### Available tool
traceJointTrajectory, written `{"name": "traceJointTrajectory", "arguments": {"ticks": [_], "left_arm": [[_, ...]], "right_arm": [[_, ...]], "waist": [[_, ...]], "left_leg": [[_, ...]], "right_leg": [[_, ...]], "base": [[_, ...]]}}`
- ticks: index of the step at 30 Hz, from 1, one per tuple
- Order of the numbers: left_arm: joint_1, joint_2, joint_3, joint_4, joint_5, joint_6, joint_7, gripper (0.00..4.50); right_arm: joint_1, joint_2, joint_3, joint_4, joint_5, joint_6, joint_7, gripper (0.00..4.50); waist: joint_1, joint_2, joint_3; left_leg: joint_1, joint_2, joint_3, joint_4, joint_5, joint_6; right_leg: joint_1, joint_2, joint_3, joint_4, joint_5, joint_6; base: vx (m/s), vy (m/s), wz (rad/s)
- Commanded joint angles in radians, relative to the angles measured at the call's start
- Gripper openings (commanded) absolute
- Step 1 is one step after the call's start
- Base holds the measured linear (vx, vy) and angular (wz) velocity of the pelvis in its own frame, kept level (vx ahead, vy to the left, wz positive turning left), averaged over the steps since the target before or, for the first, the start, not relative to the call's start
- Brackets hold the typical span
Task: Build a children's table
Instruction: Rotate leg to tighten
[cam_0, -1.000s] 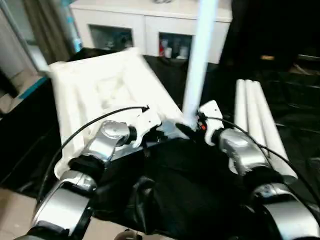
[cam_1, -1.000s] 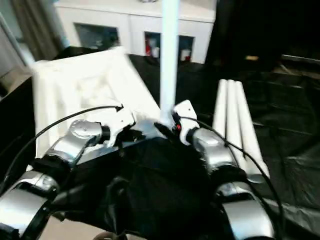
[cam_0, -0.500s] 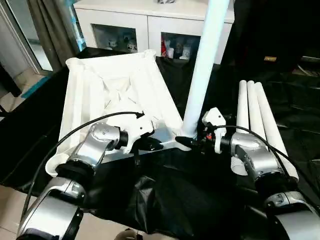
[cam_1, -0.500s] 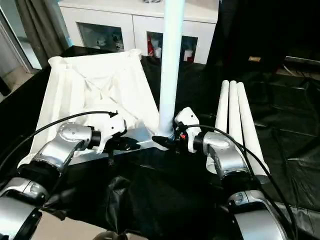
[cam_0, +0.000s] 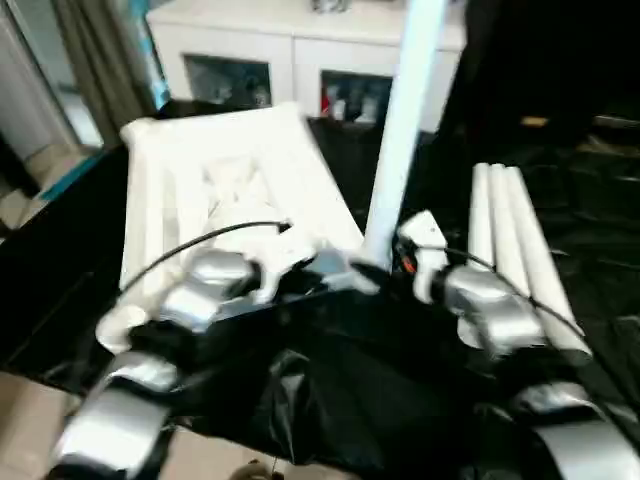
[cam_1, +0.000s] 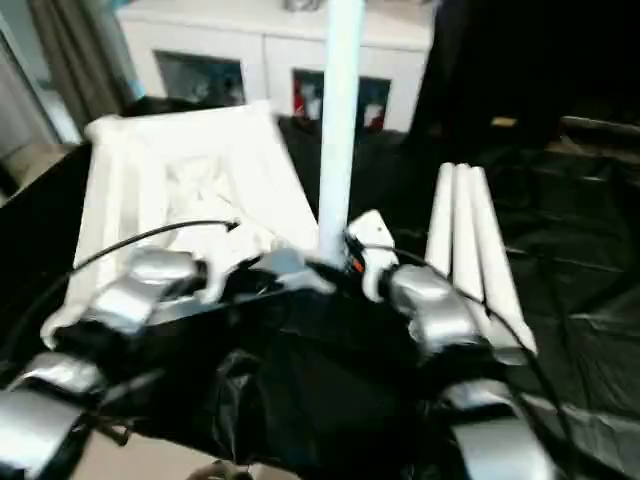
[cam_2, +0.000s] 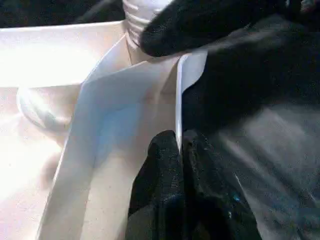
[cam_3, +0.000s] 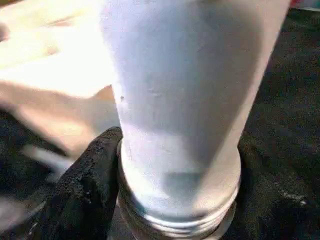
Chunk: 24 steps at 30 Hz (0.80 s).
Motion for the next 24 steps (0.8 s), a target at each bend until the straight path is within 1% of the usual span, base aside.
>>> {"name": "traceJointTrajectory", "arguments": {"ticks": [1,2,3,4,5,6,7,8,9,10,12,13,14,15,16,17,18,19,20,21,22,23,24], "left_arm": [[-0.034,-0.02,0.042,0.068,0.018,0.068,0.172,0.0],[-0.043,-0.032,0.046,0.08,0.019,0.075,0.197,0.0],[-0.058,-0.057,0.052,0.098,0.021,0.079,0.244,0.0],[-0.068,-0.074,0.049,0.109,0.026,0.074,0.262,0.0],[-0.074,-0.091,0.044,0.115,0.03,0.065,0.275,0.0],[-0.08,-0.102,0.04,0.121,0.033,0.058,0.285,0.0],[-0.081,-0.106,0.038,0.12,0.032,0.055,0.281,0.0],[-0.084,-0.115,0.035,0.122,0.03,0.05,0.277,0.0],[-0.086,-0.116,0.034,0.122,0.027,0.043,0.266,0.0],[-0.087,-0.117,0.034,0.123,0.026,0.042,0.266,0.0],[-0.081,-0.112,0.037,0.113,0.016,0.029,0.235,0.0],[-0.077,-0.109,0.042,0.107,0.005,0.024,0.214,0.0],[-0.064,-0.094,0.041,0.087,-0.003,0.008,0.171,0.0],[-0.055,-0.083,0.037,0.074,-0.003,-0.005,0.145,0.0],[-0.037,-0.063,0.031,0.051,-0.01,-0.029,0.088,0.0],[-0.037,-0.063,0.031,0.051,-0.01,-0.029,0.088,0.0],[-0.024,-0.046,0.024,0.032,-0.013,-0.043,0.046,0.0],[-0.018,-0.038,0.02,0.024,-0.014,-0.052,0.027,0.0],[0.007,-0.003,0.005,-0.013,-0.023,-0.077,-0.057,0.0],[0.01,0.002,0.003,-0.017,-0.023,-0.08,-0.066,0.0],[0.031,0.037,-0.011,-0.05,-0.029,-0.101,-0.137,0.0],[0.038,0.049,-0.014,-0.06,-0.03,-0.108,-0.16,0.0],[0.045,0.064,-0.019,-0.071,-0.029,-0.114,-0.183,0.0]], "right_arm": [[0.004,0.039,-0.024,0.092,0.012,0.051,-0.124,2.77],[-0.005,0.054,-0.032,0.108,0.017,0.052,-0.154,2.77],[-0.026,0.085,-0.039,0.137,0.022,0.053,-0.203,2.77],[-0.044,0.111,-0.033,0.157,0.014,0.046,-0.229,2.77],[-0.057,0.138,-0.03,0.17,0.014,0.03,-0.228,2.77],[-0.067,0.156,-0.027,0.18,0.014,0.017,-0.228,2.77],[-0.071,0.164,-0.032,0.181,0.021,0.014,-0.221,3.12],[-0.081,0.18,-0.046,0.185,0.035,0.008,-0.211,3.12],[-0.091,0.186,-0.052,0.187,0.037,0.0,-0.199,3.47],[-0.093,0.187,-0.054,0.19,0.036,-0.002,-0.199,3.5],[-0.099,0.178,-0.04,0.192,0.016,-0.021,-0.176,3.7],[-0.099,0.171,-0.031,0.189,0.009,-0.033,-0.16,3.7],[-0.095,0.148,-0.02,0.173,0.007,-0.042,-0.107,3.7],[-0.091,0.133,-0.013,0.164,0.005,-0.05,-0.073,3.7],[-0.08,0.105,0.001,0.144,0.001,-0.065,-0.01,3.7],[-0.08,0.105,0.001,0.144,0.001,-0.065,-0.01,3.7],[-0.07,0.083,0.011,0.124,-0.003,-0.075,0.035,3.7],[-0.066,0.073,0.015,0.115,-0.004,-0.079,0.054,3.7],[-0.048,0.034,0.032,0.081,-0.01,-0.092,0.131,3.7],[-0.046,0.029,0.034,0.077,-0.011,-0.094,0.14,3.7],[-0.029,-0.012,0.052,0.044,-0.019,-0.104,0.207,3.7],[-0.024,-0.025,0.057,0.035,-0.023,-0.109,0.231,3.7],[-0.017,-0.042,0.063,0.019,-0.022,-0.109,0.263,3.7]], "waist": [[-0.015,-0.002,-0.052],[-0.014,-0.002,-0.052],[-0.017,0.0,-0.053],[-0.019,0.011,-0.054],[-0.022,0.007,-0.054],[-0.024,0.005,-0.056],[-0.023,0.005,-0.056],[-0.023,0.006,-0.056],[-0.022,0.004,-0.058],[-0.022,0.004,-0.059],[-0.024,0.004,-0.059],[-0.026,0.003,-0.059],[-0.027,0.0,-0.06],[-0.028,-0.005,-0.06],[-0.025,-0.004,-0.062],[-0.026,-0.005,-0.064],[-0.027,-0.009,-0.066],[-0.023,-0.008,-0.067],[-0.018,-0.01,-0.074],[-0.017,-0.01,-0.076],[-0.016,-0.008,-0.079],[-0.014,-0.007,-0.082],[-0.01,-0.008,-0.089]], "left_leg": [[0.037,0.072,-0.055,-0.081,-0.37,-0.027],[0.037,0.074,-0.057,-0.082,-0.375,-0.027],[0.033,0.074,-0.056,-0.084,-0.372,-0.02],[0.033,0.076,-0.059,-0.086,-0.371,-0.024],[0.03,0.077,-0.058,-0.089,-0.375,-0.024],[0.026,0.077,-0.059,-0.092,-0.374,-0.023],[0.028,0.078,-0.058,-0.091,-0.375,-0.022],[0.029,0.078,-0.057,-0.091,-0.376,-0.02],[0.021,0.079,-0.057,-0.093,-0.352,-0.014],[0.02,0.08,-0.057,-0.094,-0.346,-0.013],[0.017,0.08,-0.056,-0.094,-0.339,-0.01],[0.017,0.079,-0.055,-0.093,-0.337,-0.009],[0.01,0.076,-0.054,-0.09,-0.308,0.005],[0.009,0.076,-0.052,-0.09,-0.298,0.012],[0.005,0.076,-0.051,-0.086,-0.271,0.026],[0.001,0.076,-0.05,-0.084,-0.25,0.033],[-0.003,0.074,-0.046,-0.082,-0.212,0.047],[-0.002,0.075,-0.047,-0.081,-0.197,0.054],[-0.007,0.074,-0.042,-0.074,-0.138,0.077],[-0.013,0.074,-0.042,-0.071,-0.113,0.088],[-0.016,0.075,-0.041,-0.068,-0.081,0.106],[-0.014,0.075,-0.04,-0.065,-0.072,0.113],[-0.017,0.075,-0.038,-0.057,-0.033,0.132]], "right_leg": [[0.011,-0.127,0.066,-0.127,-0.573,-0.108],[0.013,-0.129,0.065,-0.129,-0.57,-0.106],[0.016,-0.129,0.065,-0.129,-0.553,-0.105],[0.017,-0.128,0.065,-0.126,-0.523,-0.112],[0.018,-0.126,0.065,-0.127,-0.51,-0.113],[0.022,-0.128,0.065,-0.123,-0.476,-0.12],[0.021,-0.129,0.067,-0.124,-0.468,-0.122],[0.02,-0.13,0.069,-0.124,-0.459,-0.127],[0.027,-0.132,0.072,-0.117,-0.415,-0.14],[0.027,-0.132,0.073,-0.115,-0.4,-0.145],[0.028,-0.131,0.073,-0.109,-0.374,-0.158],[0.029,-0.132,0.073,-0.11,-0.373,-0.16],[0.035,-0.133,0.074,-0.107,-0.36,-0.166],[0.035,-0.134,0.075,-0.108,-0.36,-0.165],[0.04,-0.136,0.076,-0.104,-0.345,-0.168],[0.042,-0.135,0.076,-0.101,-0.326,-0.172],[0.042,-0.13,0.076,-0.096,-0.286,-0.179],[0.043,-0.132,0.075,-0.093,-0.273,-0.183],[0.046,-0.129,0.074,-0.081,-0.197,-0.194],[0.047,-0.126,0.072,-0.074,-0.158,-0.2],[0.046,-0.123,0.07,-0.066,-0.1,-0.211],[0.043,-0.121,0.069,-0.062,-0.075,-0.217],[0.043,-0.121,0.069,-0.048,0.007,-0.228]], "base": [[0.0,0.0,0.0],[0.0,0.0,0.0],[0.0,0.0,0.0],[0.0,0.0,0.0],[0.0,0.0,0.0],[0.0,0.0,0.0],[0.0,0.0,0.0],[0.0,0.0,0.0],[0.0,0.0,0.0],[0.0,0.0,0.0],[0.0,0.0,0.0],[0.0,0.0,0.0],[0.0,0.0,0.0],[0.0,0.0,0.0],[0.0,0.0,0.0],[0.0,0.0,0.0],[0.0,0.0,0.0],[0.0,0.0,0.0],[0.0,0.0,0.0],[0.0,0.0,0.0],[0.0,0.0,0.0],[0.0,0.0,0.0],[0.0,0.0,0.0]]}}
